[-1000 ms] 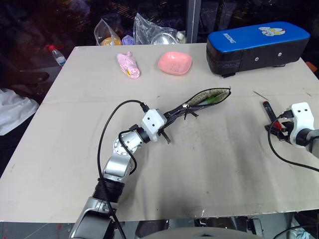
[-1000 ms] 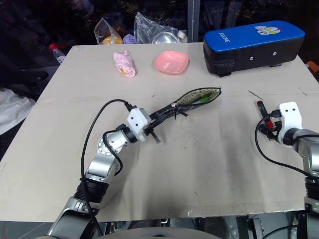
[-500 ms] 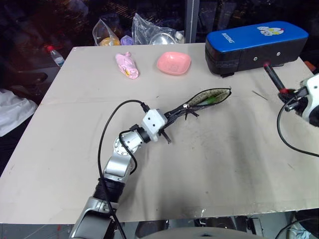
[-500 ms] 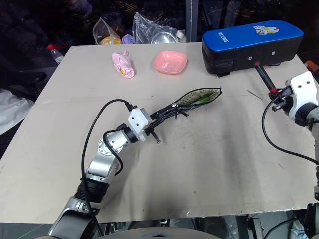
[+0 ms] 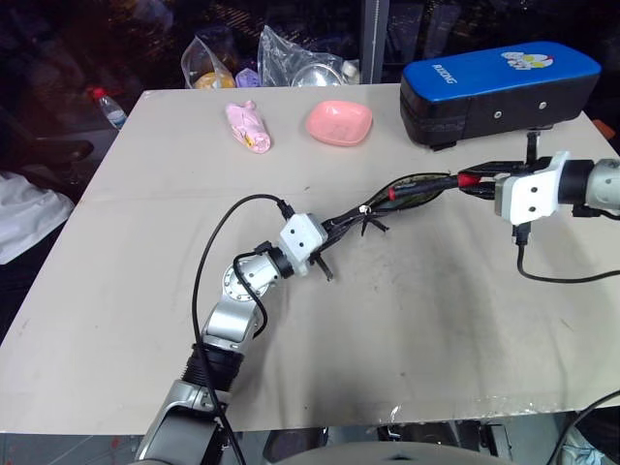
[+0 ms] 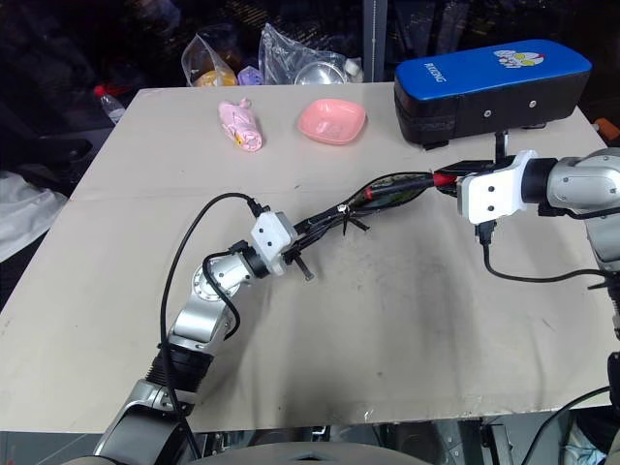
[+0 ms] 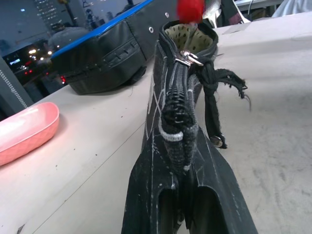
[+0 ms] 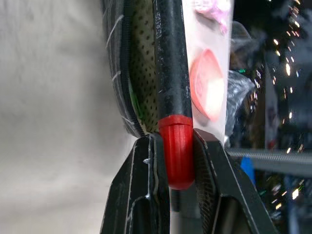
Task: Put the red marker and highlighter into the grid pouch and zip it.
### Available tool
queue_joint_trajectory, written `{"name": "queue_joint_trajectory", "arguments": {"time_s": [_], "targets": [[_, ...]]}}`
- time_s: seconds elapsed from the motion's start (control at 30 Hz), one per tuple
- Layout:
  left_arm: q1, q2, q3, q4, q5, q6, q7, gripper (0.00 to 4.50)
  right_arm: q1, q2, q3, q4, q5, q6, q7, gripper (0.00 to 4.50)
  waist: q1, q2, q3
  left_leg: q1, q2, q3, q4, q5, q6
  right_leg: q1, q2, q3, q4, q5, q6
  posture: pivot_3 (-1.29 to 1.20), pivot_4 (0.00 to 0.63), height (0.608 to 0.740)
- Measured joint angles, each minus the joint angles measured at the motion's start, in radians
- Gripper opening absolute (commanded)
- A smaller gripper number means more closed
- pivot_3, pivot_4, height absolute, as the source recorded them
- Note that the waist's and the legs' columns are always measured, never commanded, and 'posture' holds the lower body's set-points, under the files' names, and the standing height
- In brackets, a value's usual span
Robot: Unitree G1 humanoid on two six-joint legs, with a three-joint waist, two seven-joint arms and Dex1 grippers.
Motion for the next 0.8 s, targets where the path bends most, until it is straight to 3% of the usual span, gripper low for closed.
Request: {"name": "queue_joint_trajectory", "arguments": {"time_s": [0.23,0.43,0.63,0.73,0.8], "targets": [[-0.002,-0.004,-0.001,-0.001,0.001,0.005,0.001,0.00,-0.136,0.059,0.108,0.163,-0.181,-0.165,-0.062,0.17,0.000,0.000,0.000,0.000,0.000,0.000,0.000,0.000,0.000,0.000,0.000,0.000,0.000,0.000,0.000,0.00,0.150,0.737],[-0.002,-0.008,-0.002,-0.001,0.002,0.012,0.002,0.00,-0.159,0.153,0.159,0.160,-0.219,-0.176,-0.089,0.17,-0.001,0.000,0.000,0.000,0.000,0.000,0.000,0.000,0.000,0.000,0.000,0.000,0.000,0.000,0.000,0.00,0.150,0.737],[-0.001,-0.015,-0.002,-0.002,0.006,0.015,0.011,0.00,-0.094,0.222,0.162,0.031,-0.158,-0.030,-0.060,2.94,0.001,0.000,0.000,0.000,0.000,0.000,0.000,0.000,0.000,0.000,-0.001,0.000,0.000,0.000,0.000,0.00,0.150,0.737],[0.001,-0.015,-0.001,-0.003,0.017,0.015,0.016,0.00,-0.090,0.198,0.120,0.000,-0.090,0.099,-0.041,4.25,0.003,0.000,0.000,-0.001,-0.001,-0.001,0.001,0.000,0.000,0.000,-0.001,0.000,0.000,0.000,0.000,0.00,0.150,0.737],[0.002,-0.015,-0.001,-0.003,0.017,0.014,0.017,0.00,-0.088,0.180,0.049,-0.028,-0.018,0.226,-0.032,4.38,0.002,0.000,0.000,-0.001,-0.001,-0.001,0.001,0.000,0.000,0.000,-0.002,0.000,0.000,0.000,0.000,0.00,0.150,0.737]]}}
